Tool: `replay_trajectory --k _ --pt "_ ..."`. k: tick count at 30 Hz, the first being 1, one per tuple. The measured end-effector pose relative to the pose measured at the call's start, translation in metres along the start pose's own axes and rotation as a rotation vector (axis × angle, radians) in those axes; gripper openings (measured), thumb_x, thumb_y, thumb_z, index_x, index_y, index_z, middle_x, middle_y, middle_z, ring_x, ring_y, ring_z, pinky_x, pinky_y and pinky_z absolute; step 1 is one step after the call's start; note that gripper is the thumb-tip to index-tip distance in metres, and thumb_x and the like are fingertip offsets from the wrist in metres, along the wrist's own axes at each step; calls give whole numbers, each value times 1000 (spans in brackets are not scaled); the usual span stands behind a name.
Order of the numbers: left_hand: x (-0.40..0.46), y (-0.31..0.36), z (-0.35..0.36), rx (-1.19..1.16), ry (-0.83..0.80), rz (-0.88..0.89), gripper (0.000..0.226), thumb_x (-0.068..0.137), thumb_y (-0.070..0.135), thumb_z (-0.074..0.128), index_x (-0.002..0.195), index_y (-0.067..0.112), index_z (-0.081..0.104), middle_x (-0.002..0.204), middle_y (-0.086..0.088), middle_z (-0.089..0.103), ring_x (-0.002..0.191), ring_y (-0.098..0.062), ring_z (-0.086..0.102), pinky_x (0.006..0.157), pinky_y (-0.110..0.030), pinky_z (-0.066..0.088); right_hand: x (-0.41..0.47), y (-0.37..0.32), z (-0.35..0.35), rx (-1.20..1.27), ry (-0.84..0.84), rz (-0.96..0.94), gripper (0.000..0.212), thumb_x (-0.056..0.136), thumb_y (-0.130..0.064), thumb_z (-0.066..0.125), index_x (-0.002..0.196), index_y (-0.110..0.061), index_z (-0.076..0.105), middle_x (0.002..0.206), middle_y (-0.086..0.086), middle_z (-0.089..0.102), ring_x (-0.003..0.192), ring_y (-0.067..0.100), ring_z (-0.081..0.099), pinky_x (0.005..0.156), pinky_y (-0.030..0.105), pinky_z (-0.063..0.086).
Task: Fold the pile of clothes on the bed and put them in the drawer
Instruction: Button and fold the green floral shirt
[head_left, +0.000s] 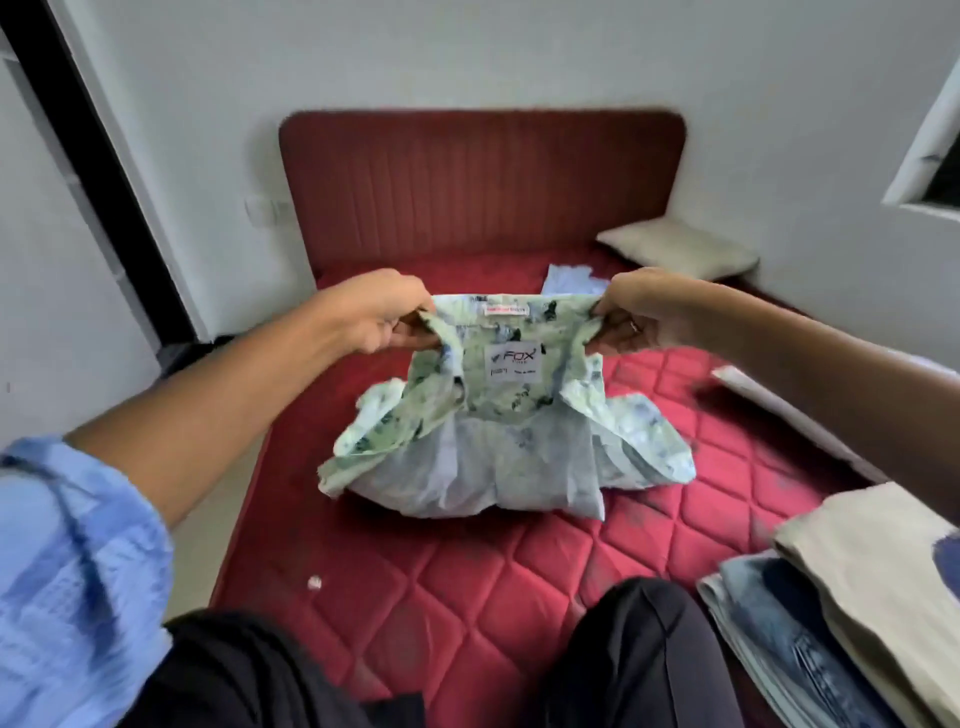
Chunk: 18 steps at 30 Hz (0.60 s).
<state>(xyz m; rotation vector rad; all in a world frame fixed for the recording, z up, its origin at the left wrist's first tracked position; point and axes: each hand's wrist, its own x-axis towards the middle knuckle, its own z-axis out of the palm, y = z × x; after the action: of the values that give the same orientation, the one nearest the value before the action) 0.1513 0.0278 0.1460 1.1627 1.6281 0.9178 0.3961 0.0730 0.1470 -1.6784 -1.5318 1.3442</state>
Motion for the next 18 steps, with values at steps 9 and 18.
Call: replay_trajectory --k 9,18 --pt "1 177 -38 -381 -63 235 34 101 -2 24 77 -5 49 49 -16 63 40 -22 64 40 -29 53 -7 -149 -50 360 123 -375 27 96 -1 26 89 -1 53 52 9 66 44 18 66 41 26 54" --pt "-44 283 -111 -67 150 730 15 83 -8 64 87 6 61 93 -8 65 91 -16 64 76 -22 57 -61 -280 -105 41 218 -943 33 87 10 58 118 20 51 101 20 60 66 9 67 67 19 57"
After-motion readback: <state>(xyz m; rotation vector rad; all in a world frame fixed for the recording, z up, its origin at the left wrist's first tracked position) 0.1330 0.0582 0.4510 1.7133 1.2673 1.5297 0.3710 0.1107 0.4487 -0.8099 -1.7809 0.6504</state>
